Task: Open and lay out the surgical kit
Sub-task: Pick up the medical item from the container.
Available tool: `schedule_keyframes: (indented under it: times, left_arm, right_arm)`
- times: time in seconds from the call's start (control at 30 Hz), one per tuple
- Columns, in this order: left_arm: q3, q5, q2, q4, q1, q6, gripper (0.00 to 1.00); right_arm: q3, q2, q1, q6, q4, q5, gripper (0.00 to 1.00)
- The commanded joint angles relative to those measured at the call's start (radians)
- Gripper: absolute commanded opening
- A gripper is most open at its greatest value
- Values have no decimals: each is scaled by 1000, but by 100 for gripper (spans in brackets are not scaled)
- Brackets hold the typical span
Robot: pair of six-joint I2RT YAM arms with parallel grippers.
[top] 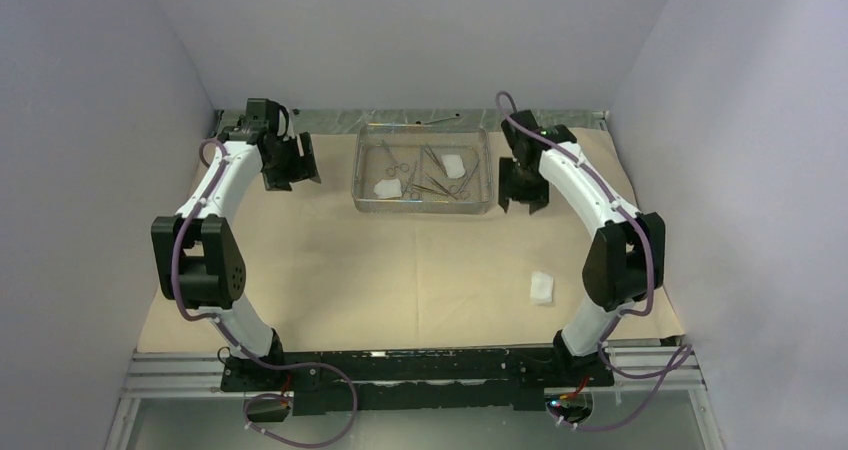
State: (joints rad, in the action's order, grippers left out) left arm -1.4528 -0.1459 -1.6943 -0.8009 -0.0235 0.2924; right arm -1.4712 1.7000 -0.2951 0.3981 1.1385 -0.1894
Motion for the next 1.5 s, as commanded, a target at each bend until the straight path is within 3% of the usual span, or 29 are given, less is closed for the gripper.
schedule_keyframes:
  times: [0.0,0.1,0.23,0.3,0.43,0.57,1.1,1.37,1.47]
  left_arm:
    - [-57,22,-5,-9,-3,5,76]
    - [-59,20,-6,9,-3,3,76]
    - [-69,28,-11,11,-2,-2,76]
    - [-76,28,-25,7,-2,-9,77]
    - [-92,8,-57,-17,-2,10,77]
    - [-76,-49,-83,-6,-1,51,76]
    - [-113,-42,-137,-28,-2,46,76]
    - [-98,-34,-124,-31,-2,42,76]
    - [-93,-35,-119,-29,-3,42,76]
  right_arm:
    - [-140,52,-3,-107,-264,145,58]
    - [-235,155,-24,-148,-409,166,59]
    - [-428,369,-64,-198,-456,157,59]
    - [-569,498,-87,-205,-476,70,59]
    - [-665,631,-87,-151,-519,-9,56]
    - [-660,677,-88,-131,-575,-17,54]
    - [-624,731,-87,-113,-548,26,45]
    - [-632,740,-78,-70,-521,81,33]
    - [-636,733,-73,-66,-523,88,22]
